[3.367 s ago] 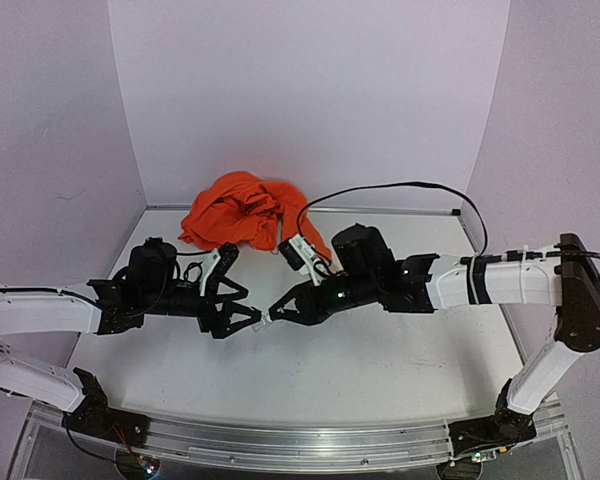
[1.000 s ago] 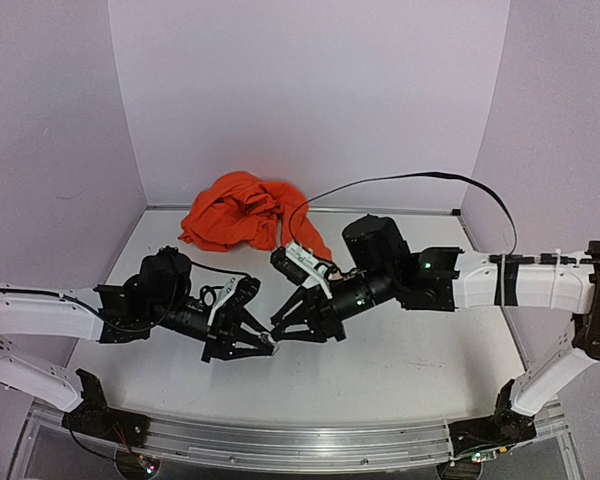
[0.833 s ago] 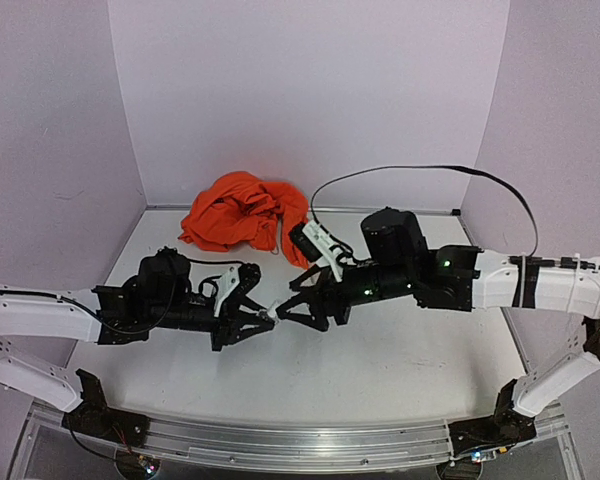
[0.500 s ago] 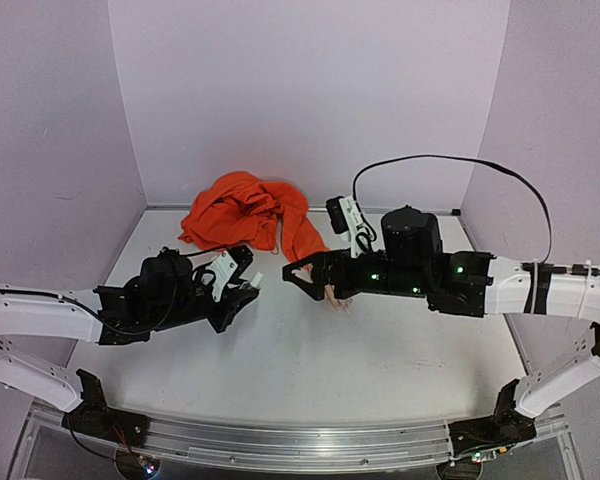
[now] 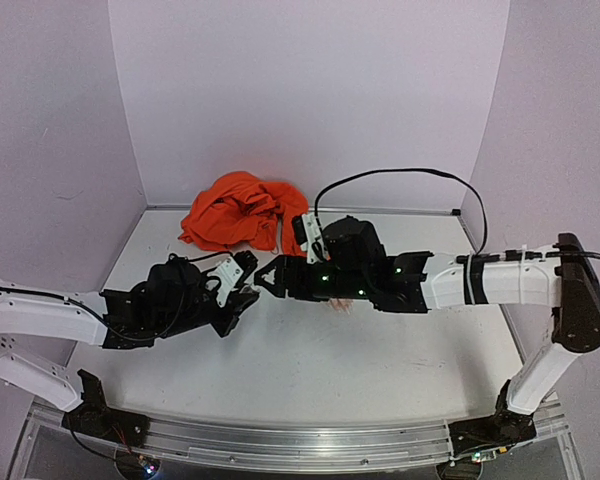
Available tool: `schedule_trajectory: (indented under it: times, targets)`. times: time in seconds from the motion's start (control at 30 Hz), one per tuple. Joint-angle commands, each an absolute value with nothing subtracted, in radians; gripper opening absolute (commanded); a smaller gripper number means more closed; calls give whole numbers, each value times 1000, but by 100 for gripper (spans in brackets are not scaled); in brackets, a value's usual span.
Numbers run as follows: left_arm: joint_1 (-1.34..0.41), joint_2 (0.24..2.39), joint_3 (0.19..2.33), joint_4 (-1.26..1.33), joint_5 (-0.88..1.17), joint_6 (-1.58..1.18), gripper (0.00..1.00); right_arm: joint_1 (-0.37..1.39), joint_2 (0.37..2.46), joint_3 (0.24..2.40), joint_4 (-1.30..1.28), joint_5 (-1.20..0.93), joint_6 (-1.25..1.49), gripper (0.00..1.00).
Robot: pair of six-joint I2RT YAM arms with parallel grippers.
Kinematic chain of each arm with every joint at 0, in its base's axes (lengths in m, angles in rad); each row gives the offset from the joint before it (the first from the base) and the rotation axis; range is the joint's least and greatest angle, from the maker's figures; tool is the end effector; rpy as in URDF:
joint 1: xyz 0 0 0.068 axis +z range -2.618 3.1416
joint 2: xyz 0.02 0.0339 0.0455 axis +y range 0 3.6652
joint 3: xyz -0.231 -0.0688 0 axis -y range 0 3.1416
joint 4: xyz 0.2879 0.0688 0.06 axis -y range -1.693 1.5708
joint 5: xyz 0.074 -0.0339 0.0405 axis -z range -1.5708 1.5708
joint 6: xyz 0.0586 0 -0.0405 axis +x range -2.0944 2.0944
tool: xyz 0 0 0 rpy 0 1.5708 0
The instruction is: Paint the nails
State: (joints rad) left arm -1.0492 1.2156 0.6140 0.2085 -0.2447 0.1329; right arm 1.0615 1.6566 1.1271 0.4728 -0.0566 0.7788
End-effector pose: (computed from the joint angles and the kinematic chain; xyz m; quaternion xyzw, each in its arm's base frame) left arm 0.1777 -0.2806 0.1665 0.4036 0.7231 -0.1528 0.5393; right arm 0.2169 0.3953 0.2425 -0.1216 0.7166 0.5587 0.3994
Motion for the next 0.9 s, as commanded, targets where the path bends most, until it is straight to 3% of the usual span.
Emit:
schedule_trajectory:
  times: [0.0,0.37,0.57,0.67,0.73,0.87]
  targets:
    - [-1058,1193,632,250,-265,144,0,1067,1701,1211,547,-58,816,66]
    - [-1060,1169,616,251,-251,135,0,1066,1776,1245,575,-116,809,40]
    - [-1060,1120,605,252,-156,121,0,1064,1753,1218,589,-145,727,12]
    - [-1058,1084,599,252,68,135,0,1062,1693,1177,595,-167,562,0]
    - [-1057,1057,595,252,252,147,0,1060,1635,1126,626,-291,376,0]
    - [-1043,1025,610,252,731,161,0,1059,1550,1048,629,-899,71,0]
